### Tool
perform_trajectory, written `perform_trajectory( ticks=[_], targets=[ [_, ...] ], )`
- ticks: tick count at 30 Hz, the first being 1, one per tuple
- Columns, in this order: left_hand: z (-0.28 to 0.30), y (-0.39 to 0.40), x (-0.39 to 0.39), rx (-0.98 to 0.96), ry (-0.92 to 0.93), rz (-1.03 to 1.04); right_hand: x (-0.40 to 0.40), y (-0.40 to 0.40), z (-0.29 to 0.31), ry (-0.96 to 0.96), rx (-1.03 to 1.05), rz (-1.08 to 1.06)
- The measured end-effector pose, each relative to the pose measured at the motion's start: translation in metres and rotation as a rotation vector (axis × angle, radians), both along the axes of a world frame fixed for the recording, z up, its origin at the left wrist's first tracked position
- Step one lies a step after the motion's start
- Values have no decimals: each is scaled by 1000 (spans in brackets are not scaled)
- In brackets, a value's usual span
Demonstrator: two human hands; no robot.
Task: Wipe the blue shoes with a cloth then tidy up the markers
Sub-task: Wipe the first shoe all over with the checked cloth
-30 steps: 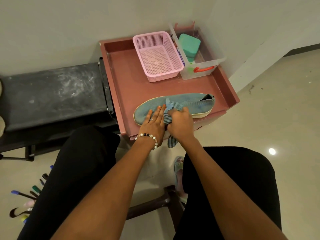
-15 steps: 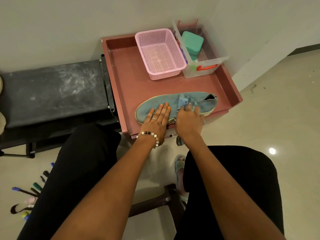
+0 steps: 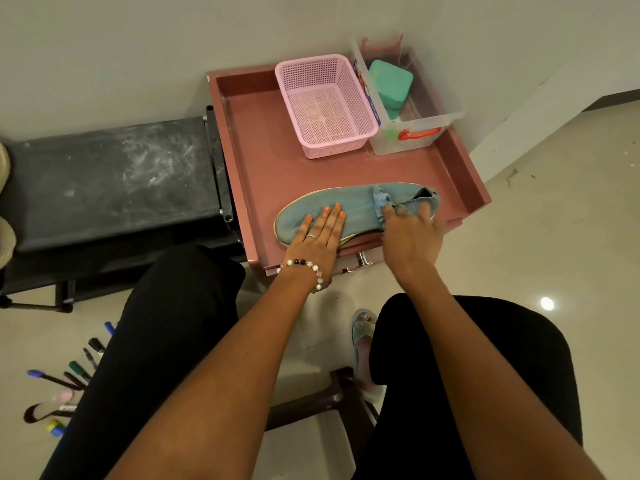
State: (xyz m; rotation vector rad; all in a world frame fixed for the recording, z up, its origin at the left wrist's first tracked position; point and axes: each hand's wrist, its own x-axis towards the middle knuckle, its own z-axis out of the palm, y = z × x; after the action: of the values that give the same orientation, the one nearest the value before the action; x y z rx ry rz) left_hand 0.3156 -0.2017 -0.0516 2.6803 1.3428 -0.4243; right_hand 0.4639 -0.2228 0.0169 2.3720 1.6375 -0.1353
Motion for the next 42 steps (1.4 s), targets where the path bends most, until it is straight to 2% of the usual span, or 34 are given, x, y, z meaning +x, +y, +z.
perform_trajectory(
  ticks=[2,6,8,12,19,22,27,32,35,37,39,42],
  targets=[
    [-1,1,1,-14,17,1,-21,2,-2,53,-3,-20],
    [-1,4,2,-22,64,-6,-49,7,3,334,-34,-33],
    [-1,5,3,-28,67,-1,-51,5,4,380,-23,-1],
    [5,4,3,-74,56,-9,-34,1,0,208,-34,142],
    [4,5,-1,-81,10,-14,-4,-4,-2,-37,-8,-57],
    [4,4,-1,-73,20,-14,-25,-2,-9,77,13,-120],
    [4,5,3,-60,73,0,-50,2,-15,301,20,4],
    [9,5,1,-69,88,-22,-38,-6,-11,117,58,129],
    [6,4,0,-71,59,-29,7,-6,-6,50,88,-45],
    [5,5,-1,-65,47,-26,13,-4,-8,47,94,-125],
    [4,4,0,-54,48,-24,-2,-3,-14,39,71,-118],
    [3,3,1,-40,48,-14,-24,-1,-19,139,111,-102]
  ],
)
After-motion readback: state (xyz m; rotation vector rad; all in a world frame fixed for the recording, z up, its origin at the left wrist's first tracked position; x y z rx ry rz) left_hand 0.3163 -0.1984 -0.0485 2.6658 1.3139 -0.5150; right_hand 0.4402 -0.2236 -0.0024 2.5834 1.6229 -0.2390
